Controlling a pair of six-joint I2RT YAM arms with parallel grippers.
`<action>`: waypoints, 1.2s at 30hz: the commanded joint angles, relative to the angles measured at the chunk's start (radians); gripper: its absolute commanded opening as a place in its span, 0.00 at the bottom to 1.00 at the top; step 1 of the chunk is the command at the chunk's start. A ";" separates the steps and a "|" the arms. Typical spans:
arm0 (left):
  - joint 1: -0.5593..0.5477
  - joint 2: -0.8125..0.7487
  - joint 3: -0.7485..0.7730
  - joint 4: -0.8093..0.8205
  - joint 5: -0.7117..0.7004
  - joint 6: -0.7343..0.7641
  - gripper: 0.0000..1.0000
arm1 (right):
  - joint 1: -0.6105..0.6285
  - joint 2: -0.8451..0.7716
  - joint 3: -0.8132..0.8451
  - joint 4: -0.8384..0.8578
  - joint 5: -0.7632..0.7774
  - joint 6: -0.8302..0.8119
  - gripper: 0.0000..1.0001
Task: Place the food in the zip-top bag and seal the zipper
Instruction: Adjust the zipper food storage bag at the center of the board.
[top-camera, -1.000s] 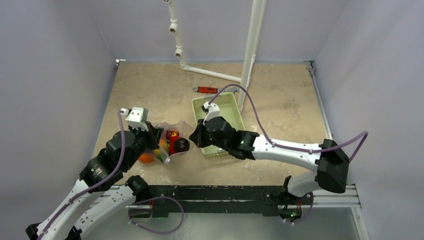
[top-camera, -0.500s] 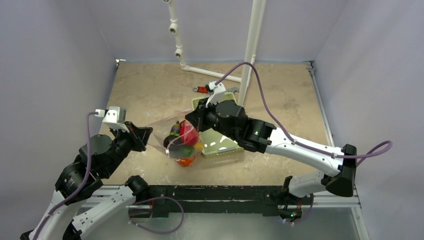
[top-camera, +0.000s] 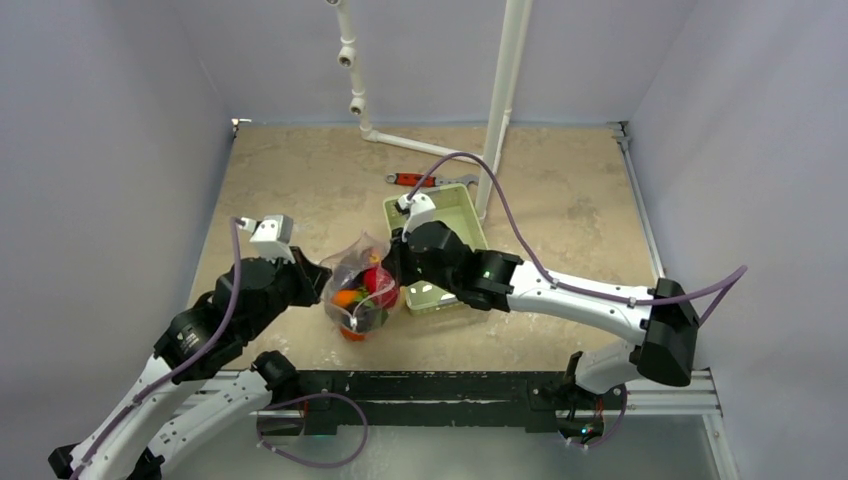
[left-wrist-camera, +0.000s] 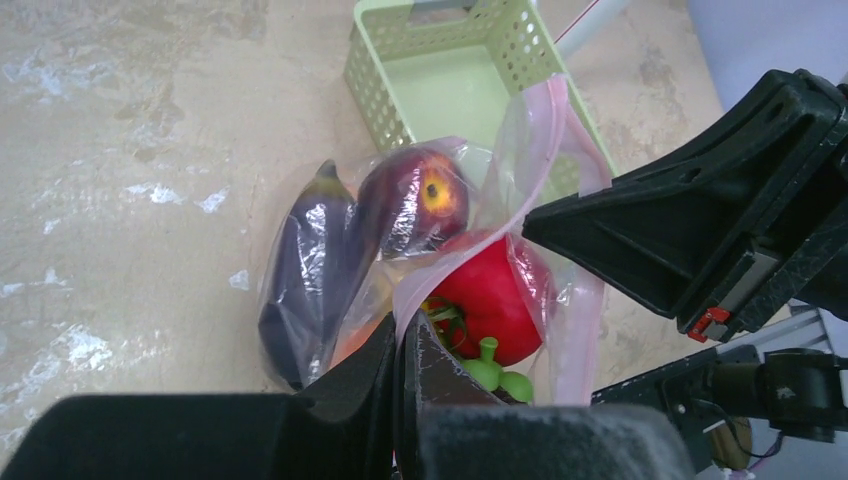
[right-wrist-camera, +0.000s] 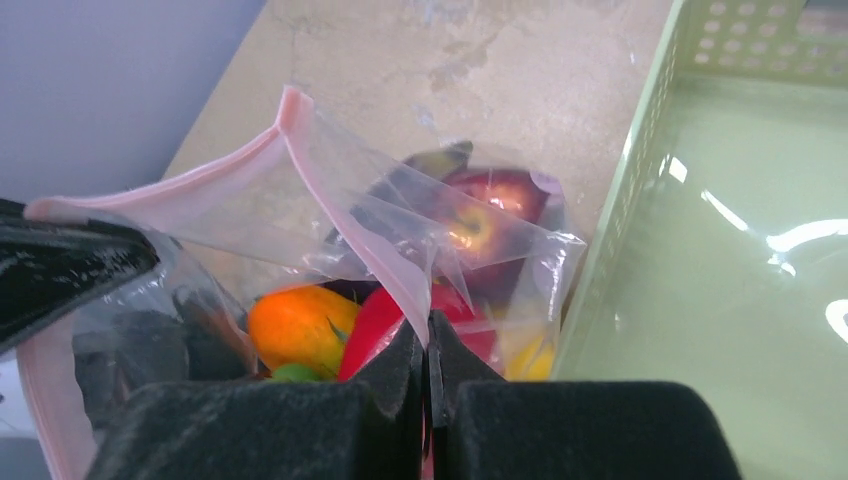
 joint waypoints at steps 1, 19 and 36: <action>-0.003 0.032 0.144 0.090 0.016 0.025 0.00 | -0.003 -0.067 0.162 -0.014 0.076 -0.046 0.00; -0.002 -0.038 -0.125 0.226 0.003 -0.097 0.00 | -0.016 0.016 0.043 0.098 -0.024 -0.054 0.00; -0.002 -0.091 -0.010 0.304 0.084 -0.169 0.00 | -0.016 0.081 0.347 0.017 0.009 -0.261 0.00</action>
